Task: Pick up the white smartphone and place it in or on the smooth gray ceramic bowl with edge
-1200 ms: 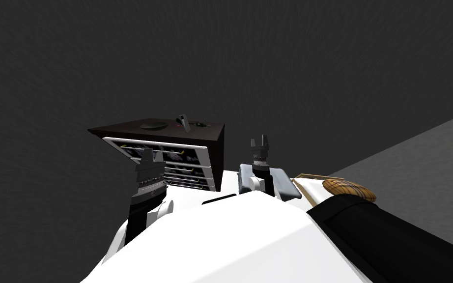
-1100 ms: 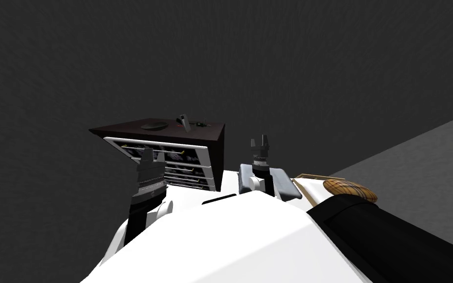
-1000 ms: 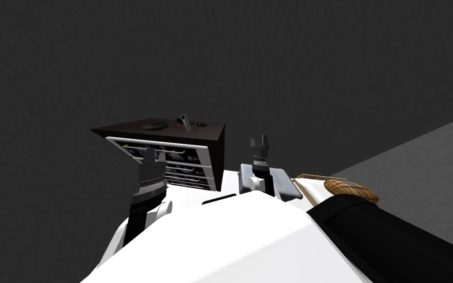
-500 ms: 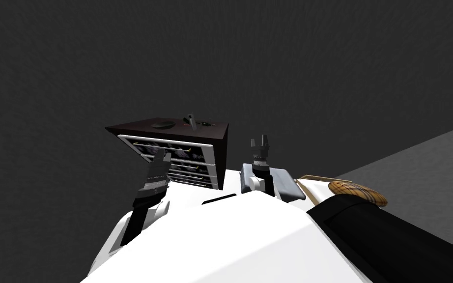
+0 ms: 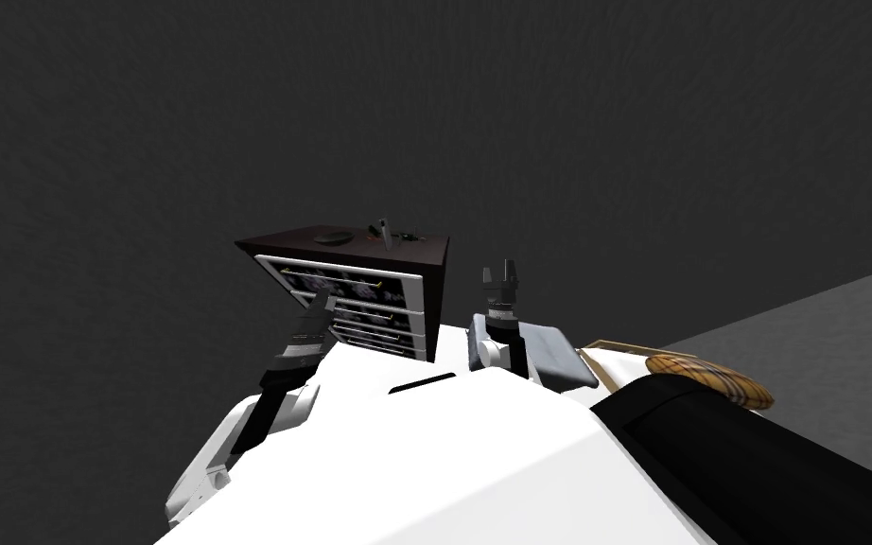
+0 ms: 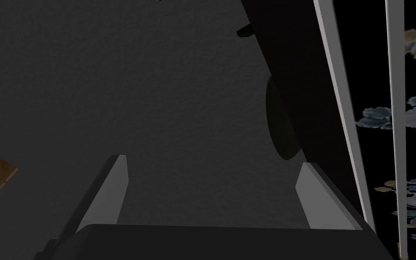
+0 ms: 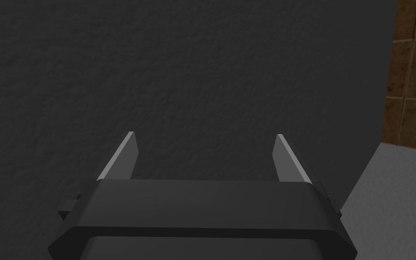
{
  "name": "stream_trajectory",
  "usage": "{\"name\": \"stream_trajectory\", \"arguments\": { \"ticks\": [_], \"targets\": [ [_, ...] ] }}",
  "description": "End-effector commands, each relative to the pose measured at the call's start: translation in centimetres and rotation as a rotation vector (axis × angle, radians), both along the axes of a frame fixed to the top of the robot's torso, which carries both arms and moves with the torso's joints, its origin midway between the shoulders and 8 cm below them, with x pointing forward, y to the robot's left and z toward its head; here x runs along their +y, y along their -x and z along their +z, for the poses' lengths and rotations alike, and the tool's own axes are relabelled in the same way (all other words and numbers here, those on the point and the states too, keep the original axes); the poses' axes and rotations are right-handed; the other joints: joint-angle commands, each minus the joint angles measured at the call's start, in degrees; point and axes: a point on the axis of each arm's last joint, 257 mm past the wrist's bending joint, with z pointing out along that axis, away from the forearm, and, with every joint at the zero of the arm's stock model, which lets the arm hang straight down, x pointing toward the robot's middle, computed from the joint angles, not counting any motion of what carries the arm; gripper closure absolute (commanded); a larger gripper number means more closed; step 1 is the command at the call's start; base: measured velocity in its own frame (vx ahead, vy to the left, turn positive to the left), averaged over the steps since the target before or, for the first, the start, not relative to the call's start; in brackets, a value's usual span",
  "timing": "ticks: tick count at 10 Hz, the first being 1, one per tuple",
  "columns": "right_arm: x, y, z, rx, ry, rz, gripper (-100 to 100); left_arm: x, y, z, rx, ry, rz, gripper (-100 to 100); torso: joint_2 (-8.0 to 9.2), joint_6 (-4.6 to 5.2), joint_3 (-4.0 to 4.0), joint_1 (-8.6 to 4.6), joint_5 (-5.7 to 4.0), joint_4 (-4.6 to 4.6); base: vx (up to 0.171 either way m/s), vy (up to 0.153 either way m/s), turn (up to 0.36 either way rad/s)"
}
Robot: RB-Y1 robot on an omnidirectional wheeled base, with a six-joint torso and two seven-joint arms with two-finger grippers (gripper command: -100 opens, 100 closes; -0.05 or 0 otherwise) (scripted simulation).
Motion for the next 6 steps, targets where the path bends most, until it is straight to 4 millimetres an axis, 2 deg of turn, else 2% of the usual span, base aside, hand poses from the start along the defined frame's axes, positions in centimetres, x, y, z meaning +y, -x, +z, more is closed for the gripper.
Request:
{"name": "stream_trajectory", "arguments": {
  "ticks": [1, 6],
  "targets": [
    [0.0, 0.0, 0.0, 0.000, 0.000, 0.000, 0, 0.2, -0.4, -0.6, 0.019, -0.021, -0.010, -100, 0.00, 0.00, 0.00, 0.00, 0.00, 0.00, -0.035, 0.072, 0.035],
    [0.0, 0.0, 0.0, 0.000, 0.000, 0.000, 0, 2.2, -3.5, -3.7, 0.126, -0.120, -0.034, -100, -0.03, 0.00, -0.01, -0.08, -0.02, 0.00, -0.046, 0.089, 0.077]
  ]
}}
